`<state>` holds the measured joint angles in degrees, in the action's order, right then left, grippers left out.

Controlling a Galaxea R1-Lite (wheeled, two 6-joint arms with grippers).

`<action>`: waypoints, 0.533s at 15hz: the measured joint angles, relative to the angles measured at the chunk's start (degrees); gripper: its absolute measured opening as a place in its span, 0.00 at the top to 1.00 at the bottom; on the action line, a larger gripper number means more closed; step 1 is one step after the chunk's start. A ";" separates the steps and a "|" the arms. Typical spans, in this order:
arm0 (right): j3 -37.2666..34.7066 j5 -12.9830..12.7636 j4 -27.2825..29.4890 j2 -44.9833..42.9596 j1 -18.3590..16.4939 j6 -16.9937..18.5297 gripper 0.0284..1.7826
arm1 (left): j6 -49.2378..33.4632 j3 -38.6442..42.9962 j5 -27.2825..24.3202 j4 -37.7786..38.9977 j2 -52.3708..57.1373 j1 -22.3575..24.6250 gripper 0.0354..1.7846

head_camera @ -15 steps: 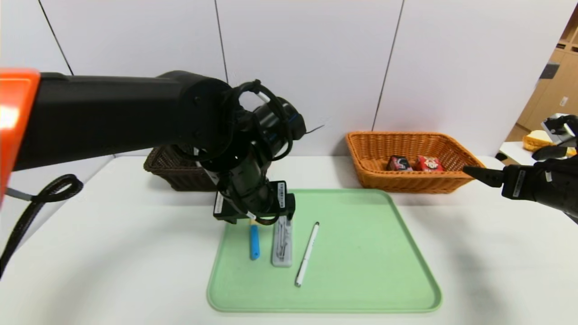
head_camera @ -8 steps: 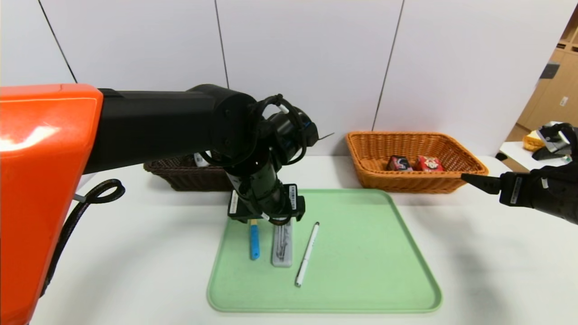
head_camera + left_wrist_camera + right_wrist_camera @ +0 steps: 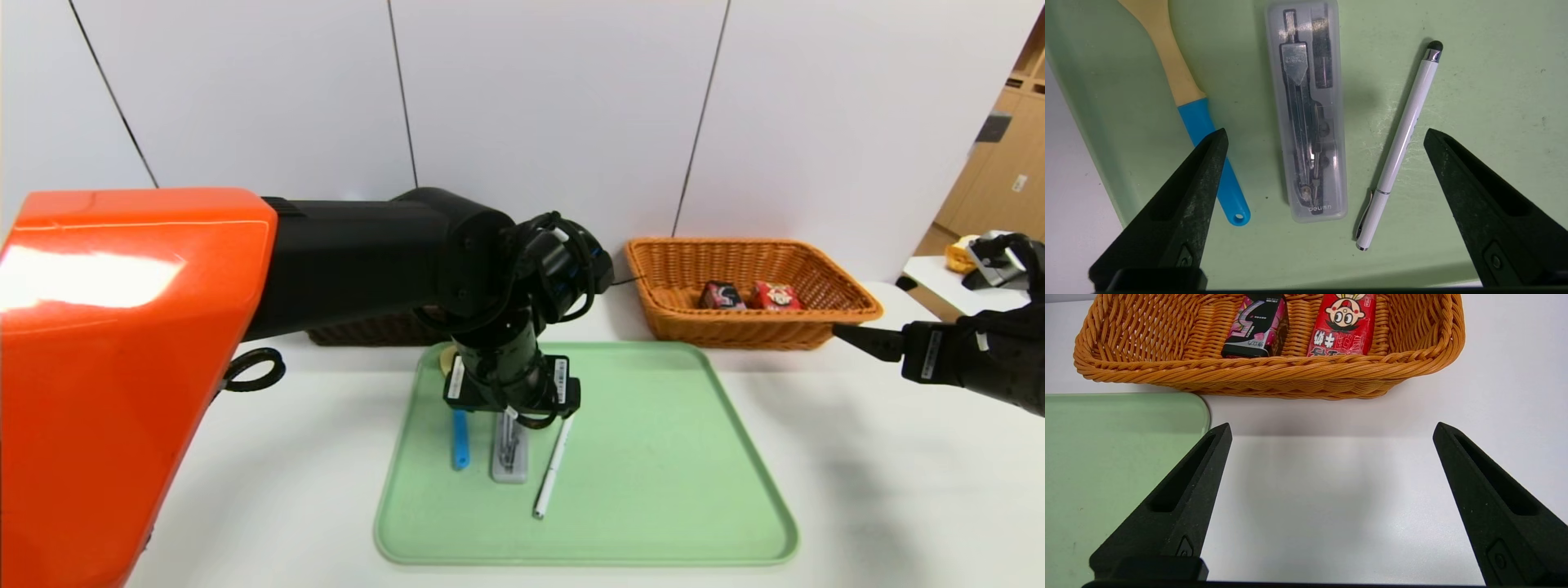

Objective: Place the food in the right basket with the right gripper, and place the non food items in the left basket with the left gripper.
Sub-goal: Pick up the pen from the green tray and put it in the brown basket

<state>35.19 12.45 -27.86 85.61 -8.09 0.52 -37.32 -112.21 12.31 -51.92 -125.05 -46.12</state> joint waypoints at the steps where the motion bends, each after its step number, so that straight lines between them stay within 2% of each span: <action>1: -0.05 -0.05 -0.01 0.00 0.00 0.00 0.05 | 0.00 0.00 0.02 0.38 -0.30 0.00 0.06; 4: -0.59 -0.05 -0.01 0.02 0.20 -0.26 0.05 | 0.41 -0.07 0.02 1.05 -0.34 -0.40 0.06; 8: -0.83 -0.16 0.00 0.02 0.66 -0.28 0.05 | 6.58 -0.11 -0.07 1.07 1.35 -3.85 0.06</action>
<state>34.37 12.29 -27.86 85.64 -7.44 0.24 -30.73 -112.32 12.24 -50.85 -123.70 -49.97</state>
